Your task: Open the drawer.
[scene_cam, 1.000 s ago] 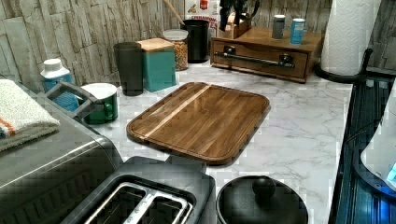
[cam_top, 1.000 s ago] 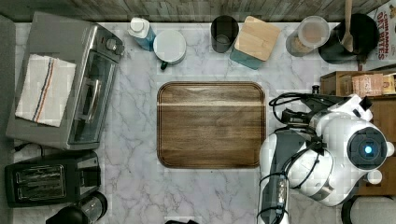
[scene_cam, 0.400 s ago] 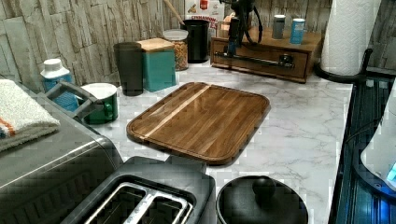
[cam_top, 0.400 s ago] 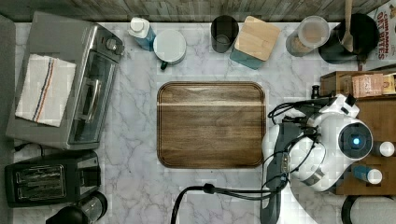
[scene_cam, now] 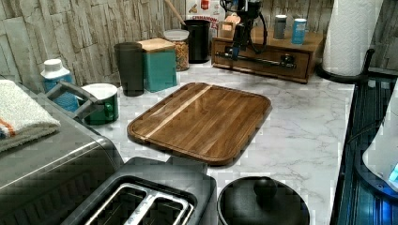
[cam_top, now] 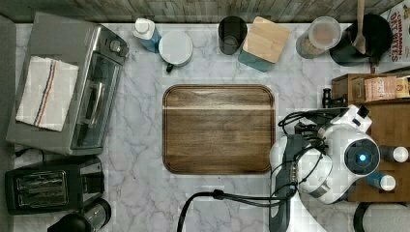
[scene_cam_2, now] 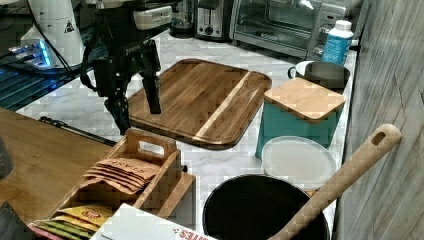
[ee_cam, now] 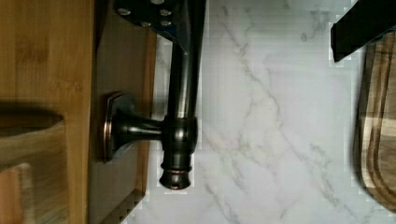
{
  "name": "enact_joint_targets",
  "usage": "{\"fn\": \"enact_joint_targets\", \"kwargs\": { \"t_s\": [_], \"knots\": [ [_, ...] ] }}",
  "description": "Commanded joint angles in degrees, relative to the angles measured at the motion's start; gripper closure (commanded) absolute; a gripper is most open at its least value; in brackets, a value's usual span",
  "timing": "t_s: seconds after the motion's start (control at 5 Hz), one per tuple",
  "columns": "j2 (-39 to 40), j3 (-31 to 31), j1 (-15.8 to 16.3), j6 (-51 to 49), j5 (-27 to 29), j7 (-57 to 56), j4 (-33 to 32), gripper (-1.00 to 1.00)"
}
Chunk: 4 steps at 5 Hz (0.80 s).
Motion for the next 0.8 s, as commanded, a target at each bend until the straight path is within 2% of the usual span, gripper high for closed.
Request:
{"fn": "enact_joint_targets", "kwargs": {
  "t_s": [0.2,0.4,0.6,0.8],
  "knots": [
    [2.0,1.7,-3.3,2.6,10.8,-6.0,2.2,-1.0],
    [-0.2,-3.5,0.8,3.9,0.3,1.3,0.9,-1.0],
    [0.5,-2.2,-1.0,4.9,4.2,-1.1,-0.3,-1.0],
    [2.3,2.5,-5.3,11.4,12.5,-8.7,-2.3,-1.0]
  ]
}}
